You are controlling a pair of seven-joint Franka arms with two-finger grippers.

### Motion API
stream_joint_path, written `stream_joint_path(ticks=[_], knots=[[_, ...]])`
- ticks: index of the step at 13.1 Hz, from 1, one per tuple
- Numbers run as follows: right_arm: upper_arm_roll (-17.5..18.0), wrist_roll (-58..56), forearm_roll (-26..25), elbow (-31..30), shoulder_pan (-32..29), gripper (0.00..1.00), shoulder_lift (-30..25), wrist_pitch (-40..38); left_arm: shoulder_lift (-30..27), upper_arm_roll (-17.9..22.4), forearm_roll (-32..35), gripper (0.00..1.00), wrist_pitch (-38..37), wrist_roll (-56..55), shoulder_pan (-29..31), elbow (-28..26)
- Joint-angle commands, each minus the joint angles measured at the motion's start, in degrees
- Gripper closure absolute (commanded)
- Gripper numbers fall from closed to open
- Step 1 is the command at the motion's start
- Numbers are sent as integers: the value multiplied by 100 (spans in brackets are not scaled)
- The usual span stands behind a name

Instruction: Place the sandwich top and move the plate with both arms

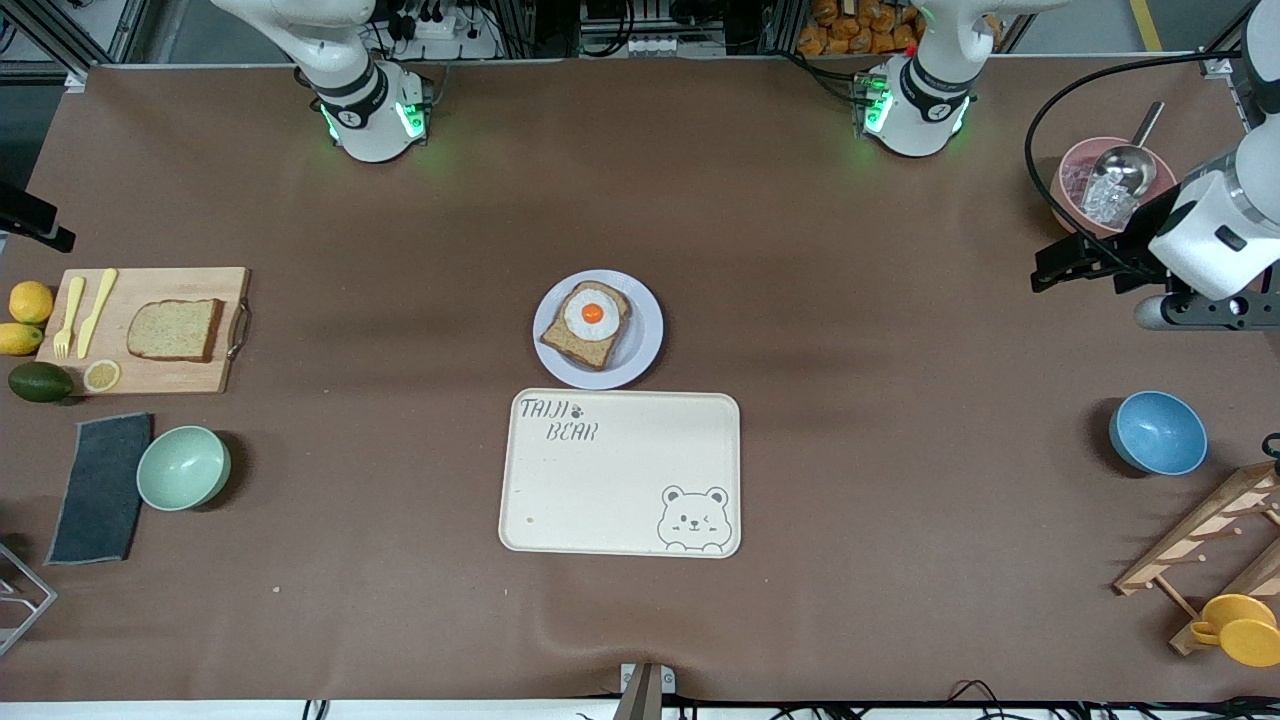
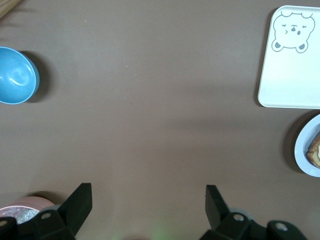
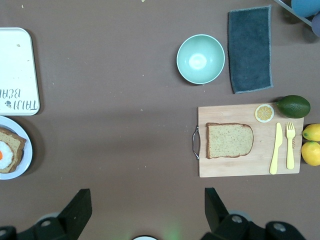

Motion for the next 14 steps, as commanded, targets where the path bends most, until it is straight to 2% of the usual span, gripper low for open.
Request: stream_joint_path(ticks=[1,14], knots=[[31,-64,-35,51,-26,0,22,-2,-13,2,-45,0,-56,-18,60,82],[39,-64,-26,51,35,0,92,-2,-12,2,-36,0,-56,8,69,73]])
